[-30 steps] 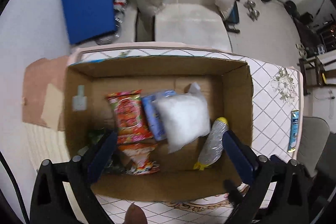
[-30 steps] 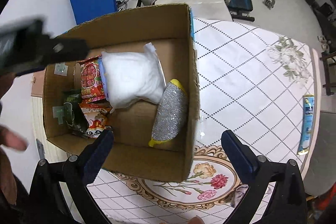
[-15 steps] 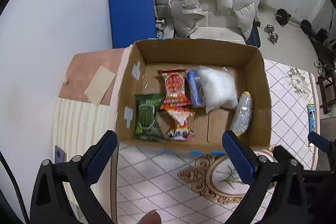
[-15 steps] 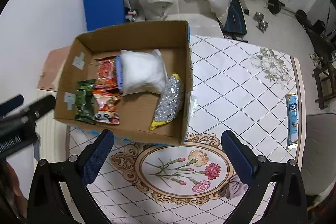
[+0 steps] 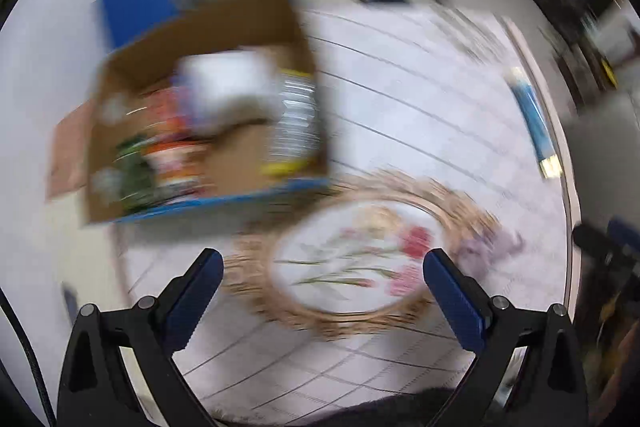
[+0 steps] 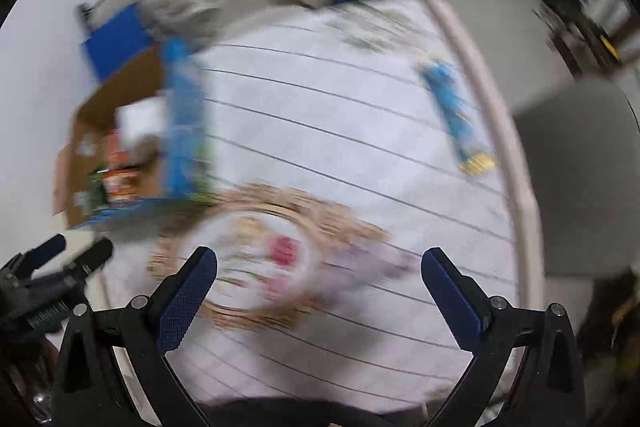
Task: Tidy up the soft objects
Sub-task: 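Grasp the lilac sock with left tool while right tool grasps blue Nestle tube, then drop the sock and the tube into the box, opening both tools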
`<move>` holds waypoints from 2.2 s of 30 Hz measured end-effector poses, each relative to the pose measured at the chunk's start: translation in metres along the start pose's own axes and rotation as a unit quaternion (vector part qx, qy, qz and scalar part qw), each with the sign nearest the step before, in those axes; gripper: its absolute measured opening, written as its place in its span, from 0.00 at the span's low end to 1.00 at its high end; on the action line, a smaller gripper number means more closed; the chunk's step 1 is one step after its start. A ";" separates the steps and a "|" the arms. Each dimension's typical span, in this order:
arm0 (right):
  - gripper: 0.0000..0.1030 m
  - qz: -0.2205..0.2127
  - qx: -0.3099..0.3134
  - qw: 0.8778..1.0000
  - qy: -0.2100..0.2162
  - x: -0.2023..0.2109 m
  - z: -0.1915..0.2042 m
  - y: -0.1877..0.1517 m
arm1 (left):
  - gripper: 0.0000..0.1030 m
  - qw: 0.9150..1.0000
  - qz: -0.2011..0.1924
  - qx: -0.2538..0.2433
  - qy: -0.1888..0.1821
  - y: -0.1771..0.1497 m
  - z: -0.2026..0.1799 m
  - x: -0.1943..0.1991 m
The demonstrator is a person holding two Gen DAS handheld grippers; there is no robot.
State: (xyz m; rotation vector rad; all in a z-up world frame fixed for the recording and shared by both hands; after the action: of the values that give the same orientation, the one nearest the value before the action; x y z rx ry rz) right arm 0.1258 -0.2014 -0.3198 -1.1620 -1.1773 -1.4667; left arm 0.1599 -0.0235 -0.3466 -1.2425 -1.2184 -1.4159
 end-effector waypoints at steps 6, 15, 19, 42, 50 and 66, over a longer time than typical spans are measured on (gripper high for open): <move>1.00 0.050 -0.043 0.997 -0.048 -0.033 -0.118 -0.020 | 1.00 0.977 0.074 -0.199 -0.029 -0.020 -0.148 -0.084; 1.00 0.071 -0.027 0.993 -0.089 -0.089 -0.201 0.022 | 0.42 0.944 0.144 -0.296 0.032 -0.039 -0.208 -0.161; 1.00 0.063 -0.009 0.995 -0.073 -0.112 -0.196 0.070 | 0.39 0.975 0.146 -0.163 0.041 0.001 -0.166 -0.161; 0.15 0.105 0.000 0.994 0.010 -0.156 -0.084 0.115 | 0.38 0.989 0.086 0.091 -0.072 0.053 -0.036 -0.070; 0.15 0.039 -0.035 0.980 0.194 -0.043 0.094 0.077 | 0.38 0.985 0.018 0.145 -0.089 0.070 0.101 0.019; 0.15 0.038 0.012 0.992 0.119 -0.099 0.279 0.131 | 0.38 0.965 0.096 0.238 -0.046 0.137 0.320 -0.063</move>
State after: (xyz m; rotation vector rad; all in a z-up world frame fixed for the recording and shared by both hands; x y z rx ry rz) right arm 0.3058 0.0631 -0.3687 -0.9737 -0.9754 -1.4830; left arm 0.3483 0.2740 -0.3848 -1.0590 -1.3597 -0.8631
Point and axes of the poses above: each gripper's, at about its wrist camera, not at the fingertips, and x roughly against the way its jaws point, z to its left, y to its top, the point moved 9 cm from there along -x, roughly the way its jaws point, and after that the axes turned 4 degrees about x, right-handed, at the moved point
